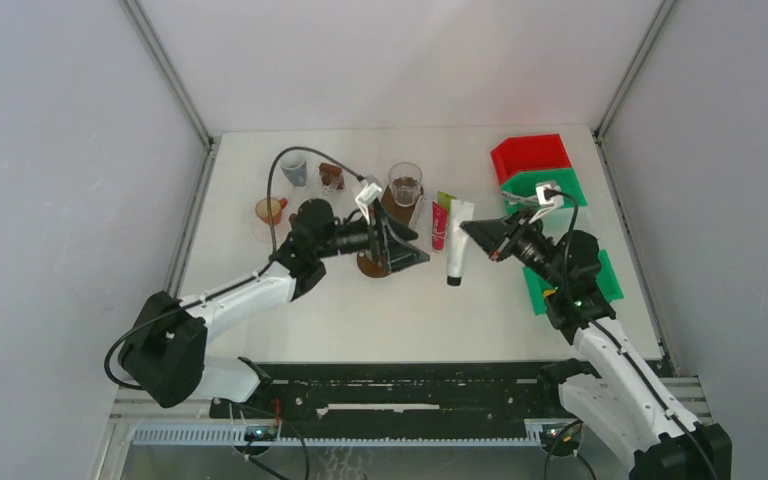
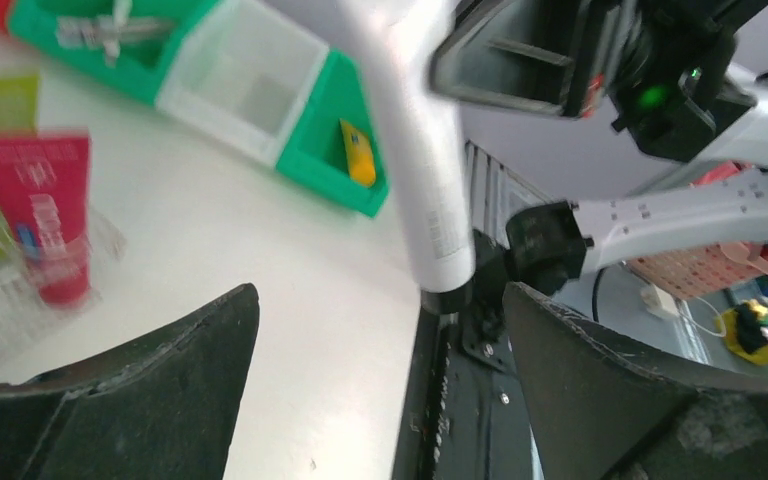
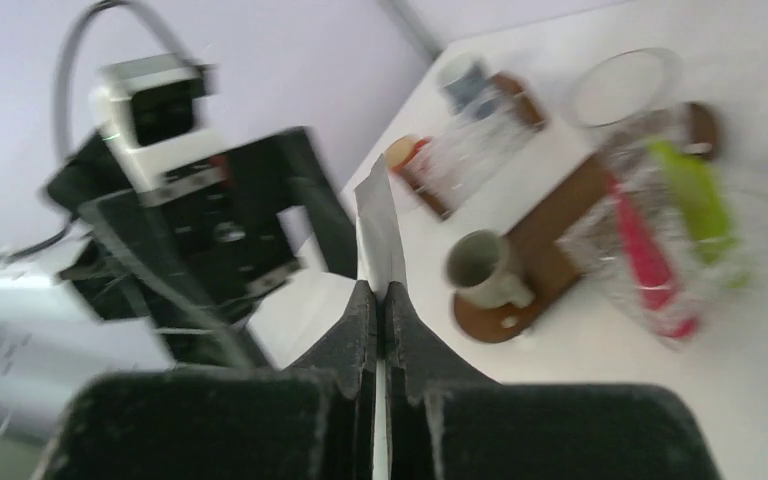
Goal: Prepare toiletry sets of a toothbrush and toothpaste on the tray
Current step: Pick up the toothpaste from the storage box, then place the toothpaste in the toothpaste holder.
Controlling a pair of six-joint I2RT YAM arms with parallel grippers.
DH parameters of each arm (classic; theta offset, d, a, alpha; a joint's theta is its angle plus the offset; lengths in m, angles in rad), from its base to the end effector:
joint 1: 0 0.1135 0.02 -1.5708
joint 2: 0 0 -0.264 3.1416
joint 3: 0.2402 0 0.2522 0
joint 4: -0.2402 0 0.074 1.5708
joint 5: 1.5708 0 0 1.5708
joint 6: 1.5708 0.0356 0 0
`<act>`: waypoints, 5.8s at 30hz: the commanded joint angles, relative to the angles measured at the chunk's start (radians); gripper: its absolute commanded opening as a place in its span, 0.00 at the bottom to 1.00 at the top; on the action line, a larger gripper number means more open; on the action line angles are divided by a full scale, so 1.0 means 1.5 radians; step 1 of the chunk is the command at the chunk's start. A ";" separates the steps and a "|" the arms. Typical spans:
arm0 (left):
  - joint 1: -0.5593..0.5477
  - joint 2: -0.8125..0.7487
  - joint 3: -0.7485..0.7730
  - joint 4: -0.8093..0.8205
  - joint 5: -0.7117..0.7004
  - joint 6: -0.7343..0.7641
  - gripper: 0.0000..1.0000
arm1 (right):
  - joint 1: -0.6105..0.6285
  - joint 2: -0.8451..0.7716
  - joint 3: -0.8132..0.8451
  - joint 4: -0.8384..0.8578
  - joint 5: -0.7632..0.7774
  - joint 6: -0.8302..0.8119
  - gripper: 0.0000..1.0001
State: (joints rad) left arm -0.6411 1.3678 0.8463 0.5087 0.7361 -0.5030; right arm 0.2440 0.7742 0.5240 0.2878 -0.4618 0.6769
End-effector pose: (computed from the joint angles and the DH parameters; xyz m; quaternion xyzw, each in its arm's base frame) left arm 0.2337 -0.2042 0.3008 0.2980 0.6449 -0.5701 0.4125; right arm 0.1798 0.0611 0.2995 -0.0160 0.6949 0.4538 0.5576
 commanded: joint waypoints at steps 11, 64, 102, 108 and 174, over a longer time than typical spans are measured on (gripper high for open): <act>-0.063 -0.103 -0.238 0.388 -0.053 -0.145 0.95 | 0.163 0.042 -0.034 0.224 -0.119 -0.044 0.00; -0.071 -0.134 -0.235 0.383 -0.111 -0.205 0.00 | 0.320 0.056 -0.012 0.078 -0.101 -0.206 0.76; 0.038 -0.152 -0.166 0.377 0.044 -0.284 0.59 | 0.339 0.062 -0.012 0.090 -0.136 -0.231 0.00; 0.038 -0.145 -0.141 0.380 0.051 -0.290 0.53 | 0.338 0.067 -0.011 0.090 -0.151 -0.232 0.00; 0.282 0.225 0.298 -0.015 -0.537 0.280 0.00 | 0.084 0.358 0.175 0.270 0.076 -0.236 0.80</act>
State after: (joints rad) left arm -0.2245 1.6909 1.2644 0.3378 -0.0765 -0.0998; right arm 0.3737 1.3201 0.8085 0.6052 -0.3355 0.3004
